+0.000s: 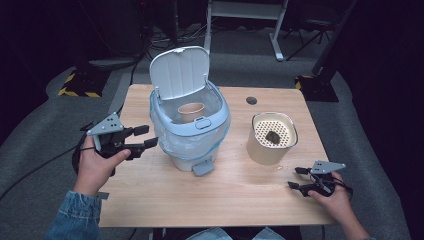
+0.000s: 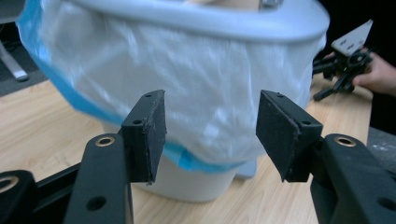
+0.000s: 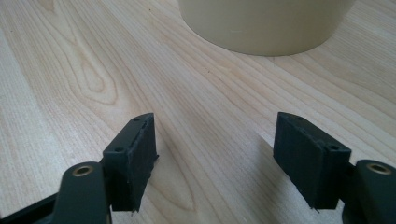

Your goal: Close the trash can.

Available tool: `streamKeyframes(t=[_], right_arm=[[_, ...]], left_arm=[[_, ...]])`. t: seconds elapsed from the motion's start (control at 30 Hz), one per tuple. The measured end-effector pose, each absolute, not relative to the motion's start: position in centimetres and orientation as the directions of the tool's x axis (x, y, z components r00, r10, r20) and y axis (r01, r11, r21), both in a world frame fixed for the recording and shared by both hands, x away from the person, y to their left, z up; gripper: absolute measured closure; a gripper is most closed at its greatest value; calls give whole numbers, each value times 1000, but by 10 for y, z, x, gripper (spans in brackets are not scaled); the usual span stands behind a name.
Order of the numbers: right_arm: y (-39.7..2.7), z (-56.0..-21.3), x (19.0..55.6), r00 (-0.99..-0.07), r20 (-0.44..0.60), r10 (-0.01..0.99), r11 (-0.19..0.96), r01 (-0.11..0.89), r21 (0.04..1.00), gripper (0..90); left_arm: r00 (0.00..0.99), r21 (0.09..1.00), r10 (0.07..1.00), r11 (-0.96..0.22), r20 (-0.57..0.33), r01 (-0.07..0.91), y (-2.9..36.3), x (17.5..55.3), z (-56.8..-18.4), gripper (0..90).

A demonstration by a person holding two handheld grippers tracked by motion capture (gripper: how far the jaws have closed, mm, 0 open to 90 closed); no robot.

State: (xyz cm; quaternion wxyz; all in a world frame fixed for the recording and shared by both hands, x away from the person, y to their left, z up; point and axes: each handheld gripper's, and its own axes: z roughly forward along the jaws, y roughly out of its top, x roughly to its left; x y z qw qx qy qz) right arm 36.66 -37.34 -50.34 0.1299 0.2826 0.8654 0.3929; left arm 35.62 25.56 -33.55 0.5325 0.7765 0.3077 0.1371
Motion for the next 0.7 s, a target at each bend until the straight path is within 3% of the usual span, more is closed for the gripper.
streamKeyframes(t=[0.7], right_arm=[[-373,-503,366,-805,-3,594,530,388,754,303]], left_arm=[[744,943,660,-172,-104,285,261,420,-271,426]])
